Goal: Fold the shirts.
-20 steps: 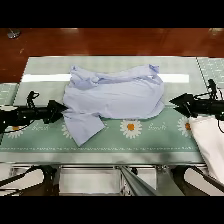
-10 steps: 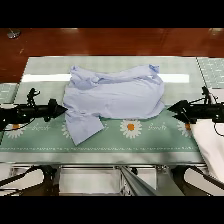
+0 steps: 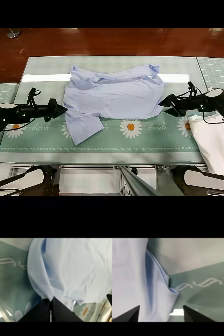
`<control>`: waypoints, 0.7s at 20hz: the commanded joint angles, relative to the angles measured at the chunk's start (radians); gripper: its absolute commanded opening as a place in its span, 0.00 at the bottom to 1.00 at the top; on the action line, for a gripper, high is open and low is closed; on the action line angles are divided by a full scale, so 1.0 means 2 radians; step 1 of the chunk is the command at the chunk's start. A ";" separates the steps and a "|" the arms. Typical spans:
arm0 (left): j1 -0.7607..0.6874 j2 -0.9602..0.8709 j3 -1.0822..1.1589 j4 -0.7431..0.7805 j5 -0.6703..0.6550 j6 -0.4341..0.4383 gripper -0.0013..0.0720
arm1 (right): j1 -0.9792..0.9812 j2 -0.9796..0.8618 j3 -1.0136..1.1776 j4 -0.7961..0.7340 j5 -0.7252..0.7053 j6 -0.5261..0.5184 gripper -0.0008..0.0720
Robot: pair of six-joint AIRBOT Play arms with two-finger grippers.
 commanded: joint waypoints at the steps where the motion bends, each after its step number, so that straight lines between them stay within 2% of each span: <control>1: 0.000 0.000 0.001 0.000 0.000 0.000 0.05 | 0.016 -0.034 0.026 -0.002 0.003 0.008 0.84; 3: 0.000 0.000 0.001 0.000 0.000 0.000 0.06 | 0.016 -0.041 0.033 -0.002 0.006 0.010 0.78; 4: 0.000 0.000 0.001 0.000 0.001 0.000 0.06 | 0.016 -0.042 0.034 -0.002 0.006 0.010 0.64; 5: 0.000 0.000 0.001 0.000 0.002 0.000 0.06 | 0.016 -0.043 0.034 0.001 0.006 0.010 0.60; 7: 0.000 0.000 0.001 0.000 0.002 0.000 0.06 | 0.016 -0.043 0.034 0.000 0.004 0.010 0.60; 8: 0.000 0.000 0.001 0.000 0.002 0.000 0.06 | 0.018 -0.043 0.034 0.000 0.004 0.010 0.57; 9: 0.000 0.000 0.001 0.000 0.002 0.000 0.06 | 0.021 -0.045 0.034 -0.001 0.005 0.010 0.49; 10: 0.000 0.000 0.001 0.000 0.002 0.000 0.05 | 0.027 -0.047 0.034 -0.004 0.005 0.011 0.48; 11: 0.000 0.000 0.001 0.000 0.002 -0.001 0.06 | 0.031 -0.050 0.036 -0.006 0.007 0.012 0.23; 12: 0.000 0.000 0.001 0.000 0.002 0.000 0.06 | 0.031 -0.051 0.039 -0.007 0.010 0.012 0.04; 14: 0.000 0.004 0.009 -0.001 -0.001 0.000 0.06 | 0.028 -0.051 0.061 -0.014 0.034 0.012 0.03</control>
